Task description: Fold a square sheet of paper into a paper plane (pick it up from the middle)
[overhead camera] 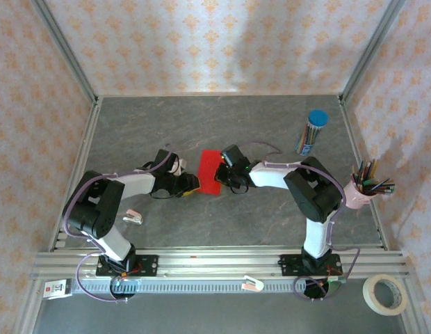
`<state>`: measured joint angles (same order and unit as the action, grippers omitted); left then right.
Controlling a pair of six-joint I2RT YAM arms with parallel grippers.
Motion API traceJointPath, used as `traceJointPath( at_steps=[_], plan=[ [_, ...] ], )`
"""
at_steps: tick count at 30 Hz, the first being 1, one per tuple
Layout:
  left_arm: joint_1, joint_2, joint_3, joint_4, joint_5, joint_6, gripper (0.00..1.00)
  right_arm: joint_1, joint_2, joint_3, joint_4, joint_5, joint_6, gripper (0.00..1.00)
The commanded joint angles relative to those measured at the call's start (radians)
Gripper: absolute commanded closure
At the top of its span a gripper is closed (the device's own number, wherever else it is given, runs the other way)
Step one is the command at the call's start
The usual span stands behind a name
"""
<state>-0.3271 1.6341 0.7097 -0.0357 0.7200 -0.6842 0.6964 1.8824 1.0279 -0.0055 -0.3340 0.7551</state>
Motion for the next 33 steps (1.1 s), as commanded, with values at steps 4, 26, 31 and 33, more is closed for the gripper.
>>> traceJointPath(
  at_steps=[4, 26, 31, 33],
  plan=[
    [-0.004, 0.014, 0.029, 0.048, 0.046, -0.019, 0.64, -0.006, 0.045, -0.016, -0.067, 0.019, -0.004, 0.87],
    [0.057, 0.1, 0.082, 0.135, 0.162, -0.045, 0.7, -0.006, 0.04, -0.028, -0.055, 0.016, -0.01, 0.87],
    [0.065, 0.138, 0.119, 0.125, 0.168, -0.025, 0.72, -0.006, 0.035, -0.032, -0.051, 0.017, -0.016, 0.87],
    [0.069, 0.156, 0.139, 0.117, 0.17, -0.017, 0.73, -0.006, 0.035, -0.031, -0.05, 0.017, -0.019, 0.88]
  ],
)
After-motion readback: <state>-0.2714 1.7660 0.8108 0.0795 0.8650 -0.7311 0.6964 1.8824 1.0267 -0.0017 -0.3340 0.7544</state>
